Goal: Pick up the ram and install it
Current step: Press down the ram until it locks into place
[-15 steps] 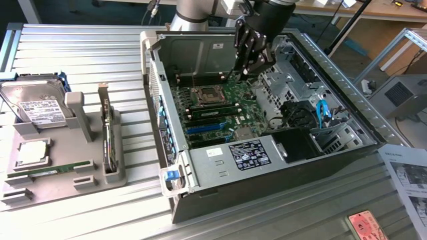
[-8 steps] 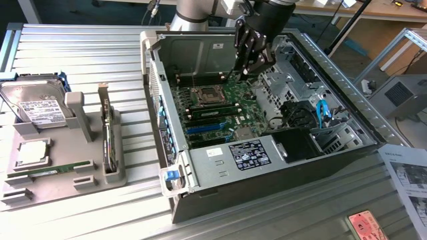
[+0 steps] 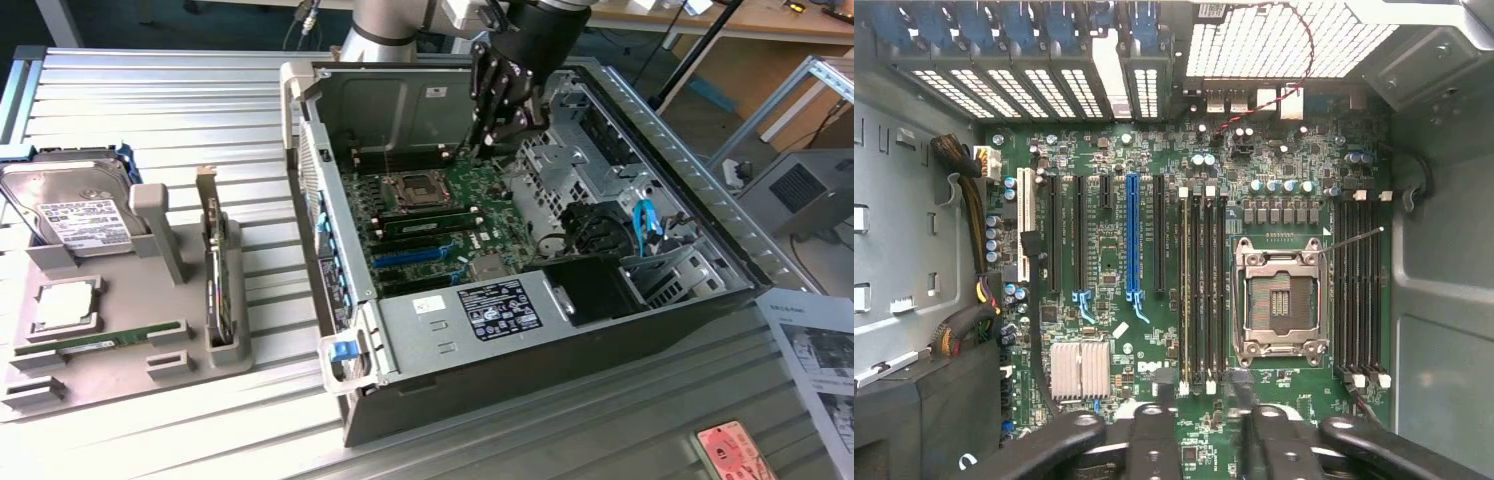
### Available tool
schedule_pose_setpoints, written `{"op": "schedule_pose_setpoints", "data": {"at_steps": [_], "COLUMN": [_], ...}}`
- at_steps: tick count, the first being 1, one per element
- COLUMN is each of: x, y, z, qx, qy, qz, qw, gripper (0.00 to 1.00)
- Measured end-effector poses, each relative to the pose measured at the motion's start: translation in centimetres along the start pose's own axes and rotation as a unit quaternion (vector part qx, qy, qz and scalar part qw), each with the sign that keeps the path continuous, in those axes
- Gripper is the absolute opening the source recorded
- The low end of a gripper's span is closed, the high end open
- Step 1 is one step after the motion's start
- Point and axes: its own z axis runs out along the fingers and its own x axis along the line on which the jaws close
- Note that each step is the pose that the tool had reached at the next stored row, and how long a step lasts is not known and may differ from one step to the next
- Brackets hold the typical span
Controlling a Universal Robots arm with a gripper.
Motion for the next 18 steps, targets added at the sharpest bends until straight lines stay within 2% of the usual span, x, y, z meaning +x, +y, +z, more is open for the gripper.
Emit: {"op": "schedule_pose_setpoints", "data": {"at_steps": [3, 18], "x": [0.00, 0.00], "y": [0.00, -0.05], "z": [0.00, -0.01], "qx": [0.0000, 0.0000], "qy": [0.0000, 0.0000], "qz": [0.000, 0.000], "qw": [1.0000, 1.0000], "gripper": [0.11, 0.11]}}
